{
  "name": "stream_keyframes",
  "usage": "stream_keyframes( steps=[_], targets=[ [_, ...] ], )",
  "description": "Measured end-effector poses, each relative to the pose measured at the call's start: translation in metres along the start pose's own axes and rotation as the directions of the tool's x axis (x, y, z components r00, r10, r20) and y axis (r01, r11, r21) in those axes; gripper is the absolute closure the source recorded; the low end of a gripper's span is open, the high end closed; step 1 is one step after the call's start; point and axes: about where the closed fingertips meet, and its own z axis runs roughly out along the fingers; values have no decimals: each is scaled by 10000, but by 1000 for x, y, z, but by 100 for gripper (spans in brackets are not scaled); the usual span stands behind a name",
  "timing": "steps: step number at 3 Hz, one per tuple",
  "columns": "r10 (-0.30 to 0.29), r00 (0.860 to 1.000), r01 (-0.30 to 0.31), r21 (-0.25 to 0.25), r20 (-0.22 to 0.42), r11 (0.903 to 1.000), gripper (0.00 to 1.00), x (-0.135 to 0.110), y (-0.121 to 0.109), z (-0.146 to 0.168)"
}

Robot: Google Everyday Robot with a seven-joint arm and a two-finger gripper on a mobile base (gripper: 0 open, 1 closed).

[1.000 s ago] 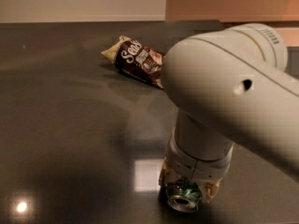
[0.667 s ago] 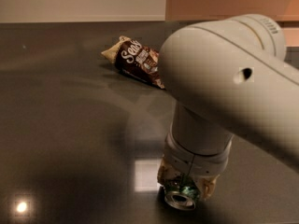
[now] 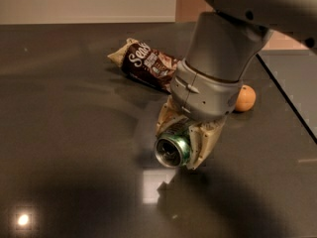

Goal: Place green can upright

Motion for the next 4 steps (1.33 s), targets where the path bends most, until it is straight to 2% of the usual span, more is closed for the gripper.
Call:
stream_keyframes(
  steps=[1, 2, 3, 4],
  targets=[
    [2256, 9556, -2341, 233, 1895, 9719, 100, 3, -8, -9],
    [3659, 8559, -3936, 13, 3655, 9193, 100, -4, -10, -17],
    [4187, 7369, -4652, -513, 5307, 8837, 100, -17, -7, -21],
    [3759, 6411, -4343, -875, 6691, 8965, 100, -33, -6, -25]
  ],
)
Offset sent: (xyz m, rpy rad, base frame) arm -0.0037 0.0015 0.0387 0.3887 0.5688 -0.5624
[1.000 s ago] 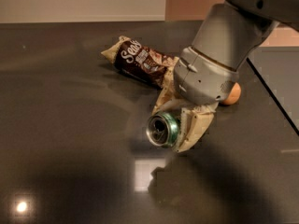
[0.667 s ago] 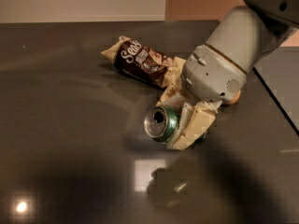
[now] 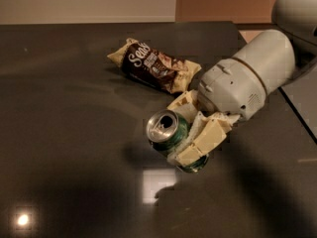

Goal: Place green can upright

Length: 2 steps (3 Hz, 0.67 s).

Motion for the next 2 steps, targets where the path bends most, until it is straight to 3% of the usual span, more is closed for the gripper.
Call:
stream_keyframes(
  steps=[1, 2],
  targets=[
    [-523, 9890, 595, -489, 1382, 9970, 100, -5, 3, 5],
    [-1156, 9625, 1356, -661, 2454, 9886, 100, -5, 0, 6]
  ],
)
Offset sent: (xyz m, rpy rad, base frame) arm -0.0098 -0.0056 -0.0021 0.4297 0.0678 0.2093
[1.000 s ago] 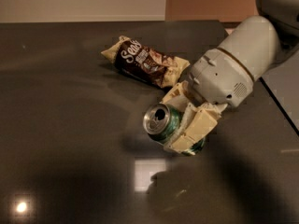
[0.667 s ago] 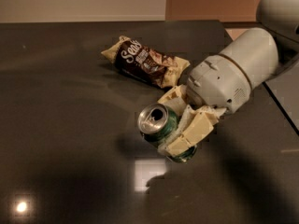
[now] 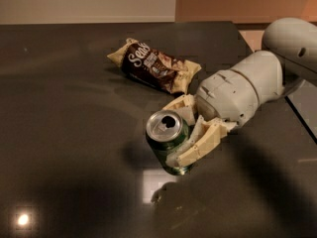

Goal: Place green can upright

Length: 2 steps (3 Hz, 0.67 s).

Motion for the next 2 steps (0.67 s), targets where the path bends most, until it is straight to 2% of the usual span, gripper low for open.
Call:
stream_keyframes(
  steps=[1, 2],
  targets=[
    [-354, 9971, 349, 86, 674, 9994, 100, 10, -5, -7],
    [-380, 9935, 356, 244, 1070, 9991, 100, 23, -7, -15]
  ],
)
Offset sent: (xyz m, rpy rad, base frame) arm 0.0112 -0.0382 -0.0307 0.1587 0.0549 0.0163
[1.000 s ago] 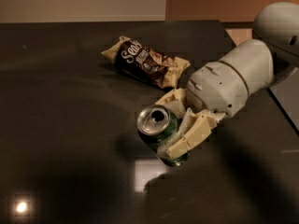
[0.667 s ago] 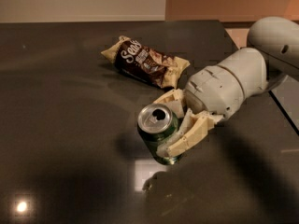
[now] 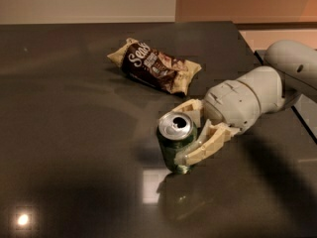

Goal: Place green can upright

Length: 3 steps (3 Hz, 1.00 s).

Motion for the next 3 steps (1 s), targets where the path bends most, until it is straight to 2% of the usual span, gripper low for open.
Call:
stream_keyframes(
  steps=[1, 2, 3],
  targets=[
    [80, 9998, -82, 145, 184, 9999, 100, 11, 1, -8],
    [174, 9997, -181, 441, 173, 9989, 82, 22, 3, -16],
    [123, 9997, -137, 697, 204, 9975, 59, 31, 4, -22]
  ],
)
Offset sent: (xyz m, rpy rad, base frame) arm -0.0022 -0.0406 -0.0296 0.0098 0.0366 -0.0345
